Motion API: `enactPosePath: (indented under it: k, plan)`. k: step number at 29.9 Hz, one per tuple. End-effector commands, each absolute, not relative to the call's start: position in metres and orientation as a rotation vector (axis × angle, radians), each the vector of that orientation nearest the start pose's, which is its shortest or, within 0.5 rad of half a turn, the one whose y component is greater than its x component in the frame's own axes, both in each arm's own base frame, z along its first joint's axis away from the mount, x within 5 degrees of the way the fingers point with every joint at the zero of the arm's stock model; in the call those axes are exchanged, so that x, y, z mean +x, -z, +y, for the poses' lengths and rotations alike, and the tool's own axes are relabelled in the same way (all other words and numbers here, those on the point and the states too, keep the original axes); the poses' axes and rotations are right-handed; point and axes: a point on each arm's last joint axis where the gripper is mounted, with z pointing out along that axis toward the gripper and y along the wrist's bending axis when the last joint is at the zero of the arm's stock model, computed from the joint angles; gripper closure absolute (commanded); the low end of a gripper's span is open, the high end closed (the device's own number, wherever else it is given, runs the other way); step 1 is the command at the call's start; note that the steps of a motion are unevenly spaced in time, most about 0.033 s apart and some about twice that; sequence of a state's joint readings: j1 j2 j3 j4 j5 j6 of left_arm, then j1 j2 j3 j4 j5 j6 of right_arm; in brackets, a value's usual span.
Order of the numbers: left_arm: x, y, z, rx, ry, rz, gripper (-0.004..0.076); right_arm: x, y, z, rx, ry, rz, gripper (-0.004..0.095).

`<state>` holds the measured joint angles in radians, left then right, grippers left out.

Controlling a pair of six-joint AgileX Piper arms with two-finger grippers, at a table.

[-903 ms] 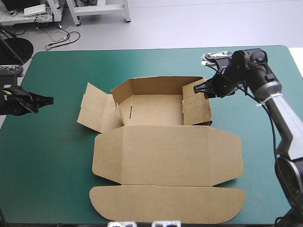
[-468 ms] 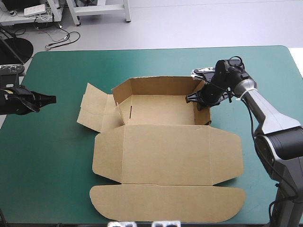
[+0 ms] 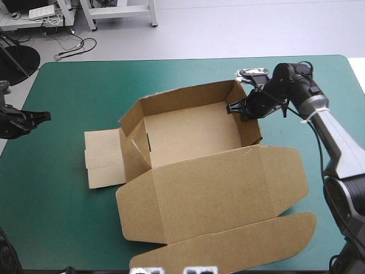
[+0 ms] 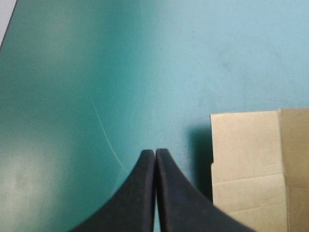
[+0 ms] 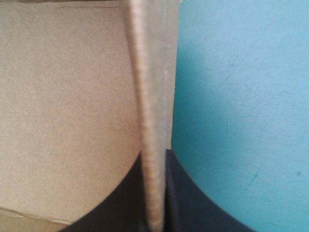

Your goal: Fold the box

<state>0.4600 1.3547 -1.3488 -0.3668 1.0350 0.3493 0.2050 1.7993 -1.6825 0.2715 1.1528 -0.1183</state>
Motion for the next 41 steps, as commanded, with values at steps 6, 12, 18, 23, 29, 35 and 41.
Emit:
enactPosePath:
  k: [6, 12, 18, 23, 29, 35, 41]
  plan:
    - [0.272, -0.399, 0.107, -0.241, 0.553, 2.131, 0.0733, 0.315, -0.433, 0.038, -0.201, -0.584, 2.390, 0.0927]
    - [0.294, -0.394, 0.098, -0.120, 1.010, 1.960, 0.0734, 0.281, -0.470, 0.007, -0.167, -0.686, 2.221, 0.0928]
    - [0.305, -0.396, 0.076, -0.054, 1.161, 1.890, 0.0734, 0.262, -0.487, 0.006, -0.188, -0.705, 2.132, 0.0927]
    - [0.313, -0.404, 0.034, 0.055, 1.306, 1.836, 0.0734, 0.259, -0.491, 0.011, -0.211, -0.748, 2.102, 0.0927]
    - [0.306, -0.418, -0.012, 0.196, 1.409, 1.802, 0.0734, 0.261, -0.490, 0.010, -0.237, -0.732, 2.100, 0.0926]
    - [0.289, -0.434, -0.029, 0.284, 1.414, 1.763, 0.0734, 0.265, -0.489, 0.006, -0.214, -0.664, 2.099, 0.0926]
    - [0.270, -0.449, -0.038, 0.342, 1.385, 1.739, 0.0734, 0.268, -0.492, 0.003, -0.182, -0.633, 2.056, 0.0924]
